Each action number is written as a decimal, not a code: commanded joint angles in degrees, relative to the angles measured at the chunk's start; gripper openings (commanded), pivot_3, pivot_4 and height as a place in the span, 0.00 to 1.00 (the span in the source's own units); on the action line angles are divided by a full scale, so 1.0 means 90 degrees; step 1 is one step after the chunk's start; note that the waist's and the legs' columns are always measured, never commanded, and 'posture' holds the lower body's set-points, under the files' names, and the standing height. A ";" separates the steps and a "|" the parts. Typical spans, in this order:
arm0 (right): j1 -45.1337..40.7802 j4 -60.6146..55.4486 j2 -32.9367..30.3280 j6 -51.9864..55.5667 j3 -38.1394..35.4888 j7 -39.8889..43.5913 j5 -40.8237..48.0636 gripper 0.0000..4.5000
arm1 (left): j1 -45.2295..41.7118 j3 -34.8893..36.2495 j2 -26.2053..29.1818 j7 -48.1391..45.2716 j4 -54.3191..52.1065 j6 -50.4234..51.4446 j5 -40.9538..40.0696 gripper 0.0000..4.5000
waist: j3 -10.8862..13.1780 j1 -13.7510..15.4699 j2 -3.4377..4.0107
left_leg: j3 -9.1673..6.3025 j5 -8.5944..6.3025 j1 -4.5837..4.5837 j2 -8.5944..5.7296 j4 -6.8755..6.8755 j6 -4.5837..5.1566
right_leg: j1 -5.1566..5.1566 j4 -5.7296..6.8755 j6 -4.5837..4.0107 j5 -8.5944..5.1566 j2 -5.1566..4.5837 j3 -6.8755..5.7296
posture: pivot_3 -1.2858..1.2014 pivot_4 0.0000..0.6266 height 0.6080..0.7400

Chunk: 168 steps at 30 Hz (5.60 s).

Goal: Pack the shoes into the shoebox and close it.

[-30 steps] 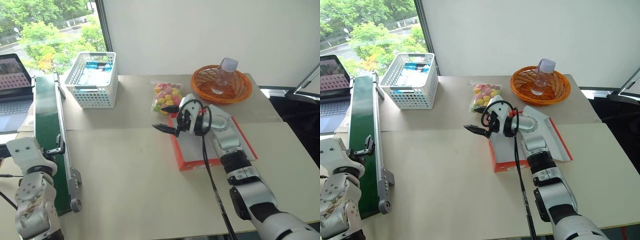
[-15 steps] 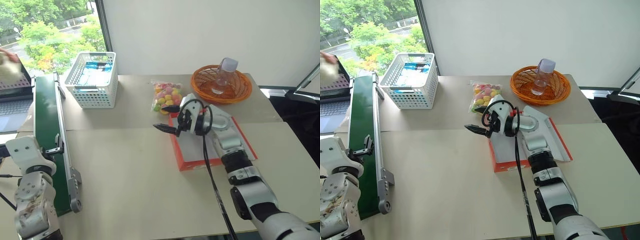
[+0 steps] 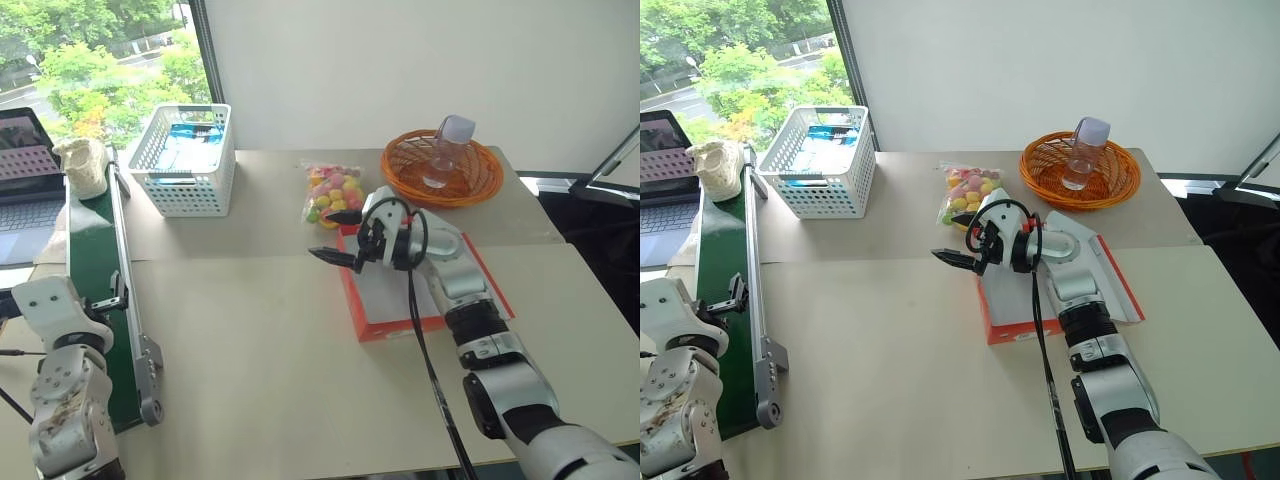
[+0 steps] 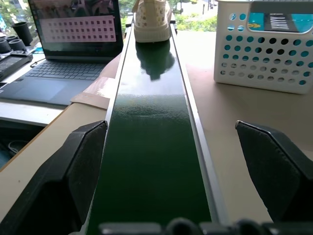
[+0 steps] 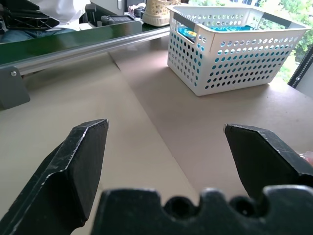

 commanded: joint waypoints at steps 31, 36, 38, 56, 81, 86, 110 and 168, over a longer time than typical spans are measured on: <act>0.0065 -0.1320 -0.0192 0.0861 0.0165 0.0575 0.0195 0.99 | -0.0595 0.0425 0.1376 -0.0652 0.1346 0.1092 -0.1010 1.00 | 0.0006 -0.0002 -0.0012 | 0.0006 -0.0003 -0.0009 0.0004 -0.0017 -0.0006 | -0.0023 0.0000 -0.0010 -0.0005 -0.0005 -0.0005 | 0.52 0.24 1.00; 0.0013 -0.1281 -0.0199 0.0859 0.0144 0.0497 0.0179 0.99 | -0.0468 0.0171 0.1268 -0.0886 0.1408 0.1186 -0.1174 1.00 | 0.0006 0.0011 -0.0012 | 0.0005 -0.0002 -0.0008 0.0004 -0.0017 -0.0009 | -0.0024 0.0006 -0.0012 -0.0005 -0.0005 -0.0007 | 0.52 0.24 1.00; -0.0011 -0.1262 -0.0200 0.0852 0.0143 0.0473 0.0172 0.99 | -0.0461 0.0111 0.1236 -0.0930 0.1386 0.1236 -0.1238 1.00 | 0.0006 0.0014 -0.0013 | 0.0005 -0.0002 -0.0008 0.0004 -0.0017 -0.0010 | -0.0024 0.0006 -0.0012 -0.0005 -0.0006 -0.0007 | 0.52 0.24 1.00; -0.0065 -0.1288 -0.0244 0.0886 0.0157 0.0296 0.0016 1.00 | -0.0896 -0.0133 0.1171 -0.0623 0.1071 0.0916 -0.1102 0.62 | 0.0006 0.0237 -0.0012 | 0.0006 0.0000 -0.0006 0.0004 -0.0017 -0.0018 | -0.0022 0.0015 -0.0023 -0.0008 -0.0012 -0.0015 | 0.52 0.24 1.00; -0.0964 -0.1247 0.0493 0.6403 -0.3497 -0.3851 0.3422 1.00 | -0.3645 -0.3555 0.0263 -0.1824 0.0950 0.0421 -0.1055 0.62 | 0.0006 0.0176 -0.0035 | -0.0002 0.0039 -0.0095 0.0001 -0.0027 0.0027 | -0.0083 0.0000 -0.0004 0.0005 0.0002 -0.0015 | 0.52 0.24 1.00; -0.0809 -0.1495 0.0590 0.6456 -0.3607 -0.4043 0.3631 1.00 | -0.3735 -0.4044 -0.0116 -0.1981 0.1181 0.0250 -0.0930 0.62 | 0.0006 0.0169 -0.0035 | -0.0002 0.0036 -0.0098 -0.0001 -0.0027 0.0033 | -0.0083 -0.0003 0.0002 0.0003 0.0003 -0.0012 | 0.52 0.24 1.00; -0.0878 -0.1071 0.0715 0.5672 -0.3593 -0.4106 0.3714 0.14 | -0.3569 -0.4219 -0.0699 -0.1828 0.1186 0.0521 -0.0750 0.62 | 0.0006 0.0160 -0.0034 | -0.0007 0.0036 -0.0100 -0.0002 -0.0024 0.0034 | -0.0083 -0.0002 0.0004 0.0003 0.0005 -0.0012 | 0.52 0.24 1.00; -0.1703 0.0593 -0.2924 0.5335 0.2072 -0.0840 -0.0670 0.07 | -0.2411 -0.4952 0.1650 -0.4039 -0.0284 0.1210 -0.1060 0.99 | 0.0015 0.0187 -0.0019 | -0.0003 0.0030 -0.0096 -0.0004 -0.0008 0.0044 | -0.0082 0.0000 0.0005 -0.0002 0.0005 -0.0005 | 0.52 0.24 1.00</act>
